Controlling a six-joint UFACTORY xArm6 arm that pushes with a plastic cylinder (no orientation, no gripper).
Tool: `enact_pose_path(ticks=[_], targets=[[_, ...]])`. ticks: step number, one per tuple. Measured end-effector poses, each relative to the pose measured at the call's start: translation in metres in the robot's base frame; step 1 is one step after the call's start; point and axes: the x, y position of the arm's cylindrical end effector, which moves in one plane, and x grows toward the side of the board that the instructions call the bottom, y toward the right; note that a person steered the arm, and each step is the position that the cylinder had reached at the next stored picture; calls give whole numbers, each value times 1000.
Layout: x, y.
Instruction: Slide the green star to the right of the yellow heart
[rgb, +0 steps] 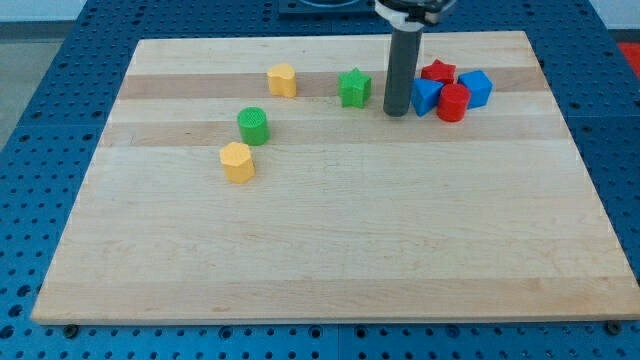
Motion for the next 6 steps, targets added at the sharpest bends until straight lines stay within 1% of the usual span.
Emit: enact_pose_path(ticks=[1,4,5,6], targets=[[-21,-1],[-28,-94],[-53,-94],[-31,-93]])
